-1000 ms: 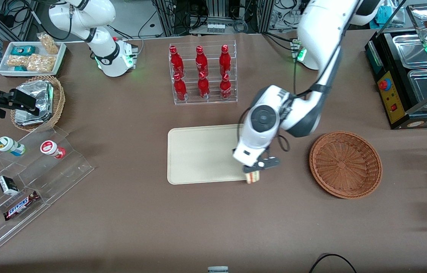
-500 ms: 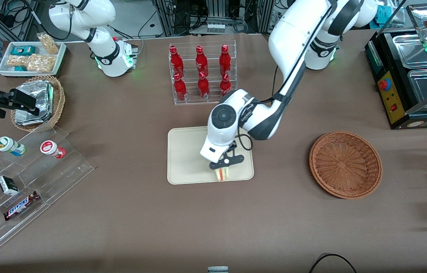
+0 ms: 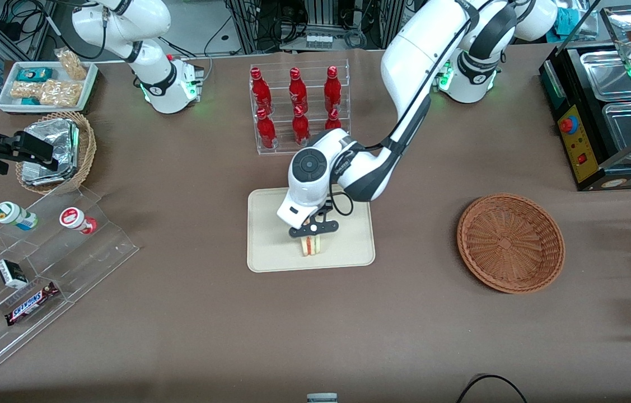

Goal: Place sandwich from basket to tray
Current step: 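Carry the sandwich with the left gripper over the cream tray, then lower the sandwich onto the tray and open the left gripper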

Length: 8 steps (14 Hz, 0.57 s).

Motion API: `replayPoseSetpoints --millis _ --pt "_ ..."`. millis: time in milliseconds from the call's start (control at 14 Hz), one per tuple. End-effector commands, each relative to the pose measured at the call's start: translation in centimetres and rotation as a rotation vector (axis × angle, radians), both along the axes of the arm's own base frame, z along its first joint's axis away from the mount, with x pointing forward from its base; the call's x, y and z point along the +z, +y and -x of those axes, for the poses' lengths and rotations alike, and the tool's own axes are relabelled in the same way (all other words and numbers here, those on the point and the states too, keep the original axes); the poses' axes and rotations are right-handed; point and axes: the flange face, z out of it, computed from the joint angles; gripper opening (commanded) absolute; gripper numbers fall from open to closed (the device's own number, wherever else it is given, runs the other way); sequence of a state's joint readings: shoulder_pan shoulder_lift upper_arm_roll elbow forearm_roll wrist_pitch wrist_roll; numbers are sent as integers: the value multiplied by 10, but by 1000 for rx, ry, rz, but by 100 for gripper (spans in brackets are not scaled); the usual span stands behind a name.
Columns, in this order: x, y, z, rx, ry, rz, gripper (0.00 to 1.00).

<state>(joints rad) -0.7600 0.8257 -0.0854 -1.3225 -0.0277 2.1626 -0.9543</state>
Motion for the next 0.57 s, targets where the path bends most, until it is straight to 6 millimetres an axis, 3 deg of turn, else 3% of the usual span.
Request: replayPoseSetpoints --millis 0,71,143,357,500 --pt "-4 -6 7 -51 -15 -18 24" --pt "0 -4 5 -70 -27 -18 79" --pt "5 -5 4 -73 -33 -16 100" --pt "29 -3 1 -25 -41 -17 100" --pt "52 11 -8 -34 -46 -46 100"
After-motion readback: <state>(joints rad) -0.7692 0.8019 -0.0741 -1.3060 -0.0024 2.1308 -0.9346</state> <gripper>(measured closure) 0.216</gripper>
